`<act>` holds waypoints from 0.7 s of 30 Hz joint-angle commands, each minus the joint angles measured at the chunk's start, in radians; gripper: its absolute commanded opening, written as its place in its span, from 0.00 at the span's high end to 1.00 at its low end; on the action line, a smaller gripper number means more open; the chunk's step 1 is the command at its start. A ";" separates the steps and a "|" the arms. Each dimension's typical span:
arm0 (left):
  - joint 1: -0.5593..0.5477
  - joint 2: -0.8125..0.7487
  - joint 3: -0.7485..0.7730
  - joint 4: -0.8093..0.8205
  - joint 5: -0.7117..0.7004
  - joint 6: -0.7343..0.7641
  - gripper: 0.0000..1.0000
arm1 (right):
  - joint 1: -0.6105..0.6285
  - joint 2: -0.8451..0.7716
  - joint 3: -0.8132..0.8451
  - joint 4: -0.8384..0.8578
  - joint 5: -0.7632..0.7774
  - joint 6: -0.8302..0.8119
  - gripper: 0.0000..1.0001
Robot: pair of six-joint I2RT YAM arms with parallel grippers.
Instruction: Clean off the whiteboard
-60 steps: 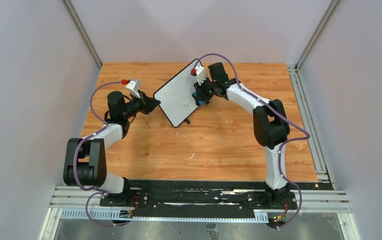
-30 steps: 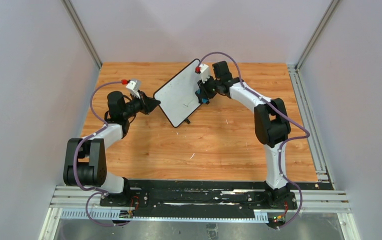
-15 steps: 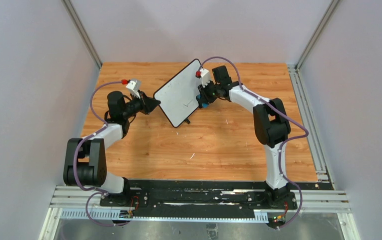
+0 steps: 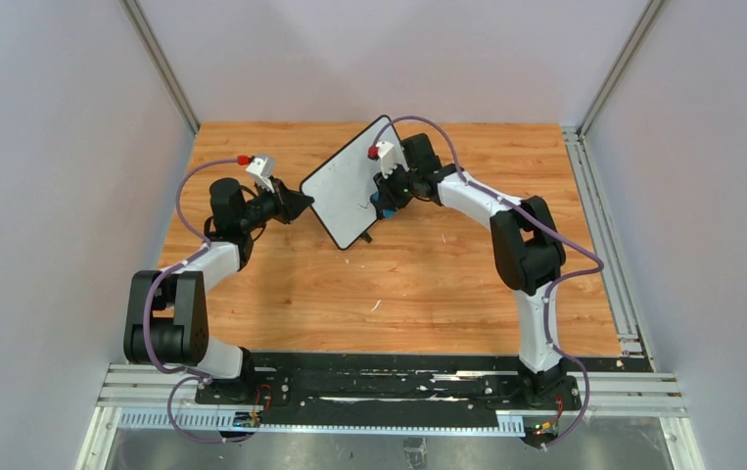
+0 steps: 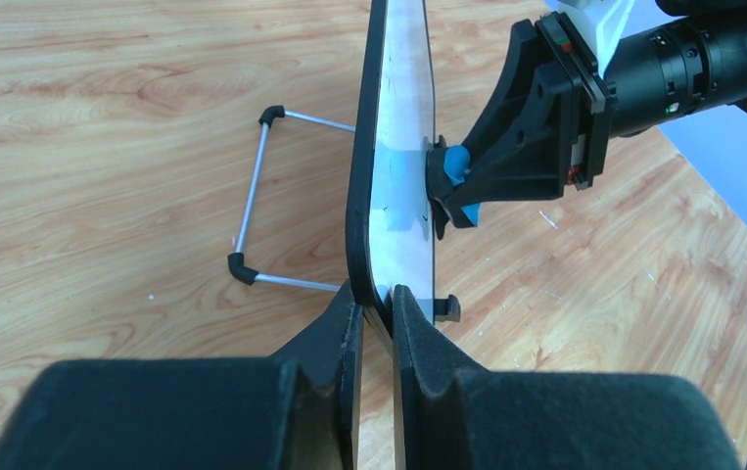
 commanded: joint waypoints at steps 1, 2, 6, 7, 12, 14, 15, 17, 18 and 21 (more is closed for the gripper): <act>-0.004 0.012 -0.005 -0.077 -0.006 0.114 1.00 | 0.057 -0.051 -0.032 0.016 -0.034 0.024 0.99; -0.004 0.012 -0.005 -0.077 -0.006 0.114 1.00 | 0.063 -0.054 -0.038 0.019 -0.035 0.025 0.99; -0.004 0.012 -0.005 -0.077 -0.006 0.114 1.00 | 0.063 -0.060 -0.051 0.021 -0.020 0.013 0.99; -0.004 0.013 -0.005 -0.077 -0.007 0.113 1.00 | 0.059 -0.058 -0.051 0.021 -0.009 0.008 0.99; -0.005 0.012 -0.005 -0.077 -0.006 0.115 1.00 | 0.003 -0.027 -0.008 0.009 -0.014 0.011 0.99; -0.004 0.013 -0.004 -0.078 -0.008 0.114 1.00 | -0.015 -0.015 0.009 0.005 -0.006 0.003 0.99; -0.004 0.013 -0.004 -0.078 -0.007 0.115 1.00 | -0.022 -0.009 0.019 0.002 -0.005 -0.001 0.99; -0.004 0.016 -0.002 -0.080 -0.005 0.115 1.00 | -0.035 0.007 0.042 -0.009 0.001 -0.012 0.99; -0.004 0.017 0.000 -0.081 -0.005 0.115 1.00 | -0.039 0.014 0.052 -0.014 0.002 -0.014 0.99; -0.004 0.016 -0.002 -0.081 -0.006 0.116 1.00 | -0.042 0.028 0.073 -0.021 -0.004 -0.012 0.99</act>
